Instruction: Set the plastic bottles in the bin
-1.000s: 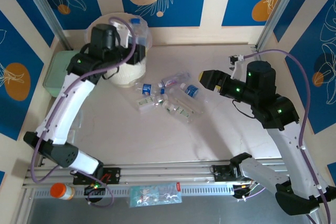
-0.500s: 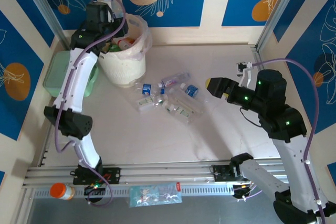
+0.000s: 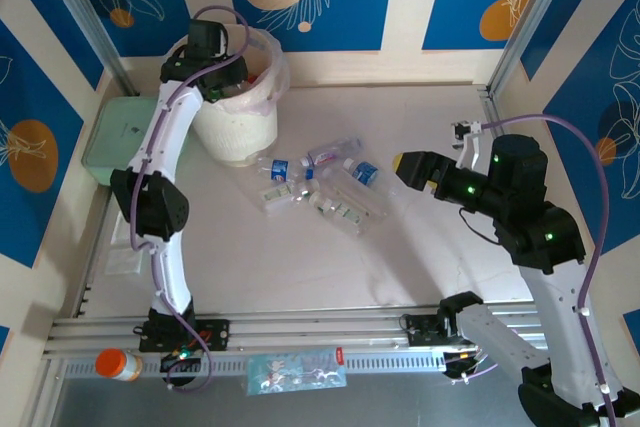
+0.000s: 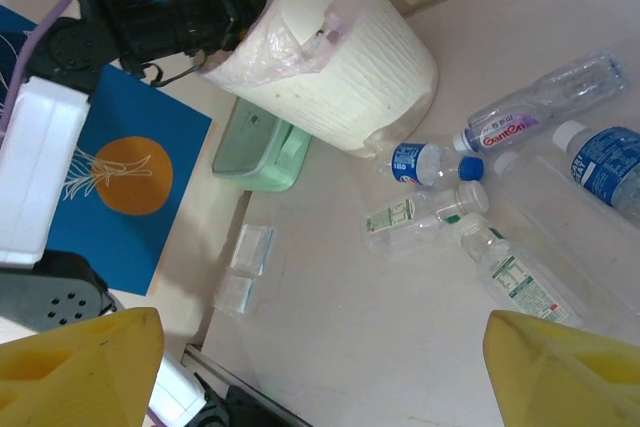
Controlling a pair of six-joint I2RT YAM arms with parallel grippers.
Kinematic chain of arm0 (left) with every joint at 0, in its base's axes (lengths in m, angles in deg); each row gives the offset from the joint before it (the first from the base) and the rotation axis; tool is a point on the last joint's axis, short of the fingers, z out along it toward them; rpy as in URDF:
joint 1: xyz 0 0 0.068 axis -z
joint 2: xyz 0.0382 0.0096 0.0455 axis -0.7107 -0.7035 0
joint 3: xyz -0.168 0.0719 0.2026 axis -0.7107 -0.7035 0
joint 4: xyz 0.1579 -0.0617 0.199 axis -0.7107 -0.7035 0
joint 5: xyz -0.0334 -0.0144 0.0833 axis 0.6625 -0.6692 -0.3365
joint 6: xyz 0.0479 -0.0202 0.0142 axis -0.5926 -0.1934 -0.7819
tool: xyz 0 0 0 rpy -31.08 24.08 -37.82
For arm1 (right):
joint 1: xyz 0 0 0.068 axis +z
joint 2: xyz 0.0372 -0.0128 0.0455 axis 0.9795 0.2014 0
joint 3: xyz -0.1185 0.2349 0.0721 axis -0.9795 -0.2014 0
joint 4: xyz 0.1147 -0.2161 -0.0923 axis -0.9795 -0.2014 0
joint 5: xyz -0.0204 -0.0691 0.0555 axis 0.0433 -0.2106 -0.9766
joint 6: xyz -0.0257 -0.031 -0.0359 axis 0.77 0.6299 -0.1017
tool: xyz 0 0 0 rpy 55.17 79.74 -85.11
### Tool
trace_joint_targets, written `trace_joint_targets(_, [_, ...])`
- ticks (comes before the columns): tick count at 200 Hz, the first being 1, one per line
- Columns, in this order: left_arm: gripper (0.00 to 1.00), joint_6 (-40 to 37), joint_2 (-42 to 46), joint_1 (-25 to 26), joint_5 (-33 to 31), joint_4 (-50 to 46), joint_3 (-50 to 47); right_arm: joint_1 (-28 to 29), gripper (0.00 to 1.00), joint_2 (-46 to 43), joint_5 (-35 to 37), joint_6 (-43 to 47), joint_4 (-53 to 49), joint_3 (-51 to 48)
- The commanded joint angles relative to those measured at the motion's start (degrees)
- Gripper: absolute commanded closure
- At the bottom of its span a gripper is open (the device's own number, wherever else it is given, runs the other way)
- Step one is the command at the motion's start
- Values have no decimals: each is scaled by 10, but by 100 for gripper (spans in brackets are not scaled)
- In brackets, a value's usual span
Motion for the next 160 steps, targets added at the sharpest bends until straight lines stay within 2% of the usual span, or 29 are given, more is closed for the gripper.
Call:
trace_joint_targets(1, [43,13,-20,-11,20,-10,14,-2,17,0,-22,-4,7,-10])
trace_joint_targets(28, [24,16,-35,-14,30,-22,13,-3,17,1,-22,-1,3,-12])
trace_joint_targets(59, [12,24,-30,-15,49,-4,-2,-5,17,3,-20,-2,4,-10])
trace_joint_targets(111, [8,30,10,-15,54,3,14,-4,17,8,-20,-1,5,-3])
trace_joint_targets(145, [7,41,67,-13,68,8,11,-5,17,15,-14,-3,5,-1])
trace_joint_targets(160, [8,57,105,-9,77,21,-21,-5,17,20,-14,-8,9,-3])
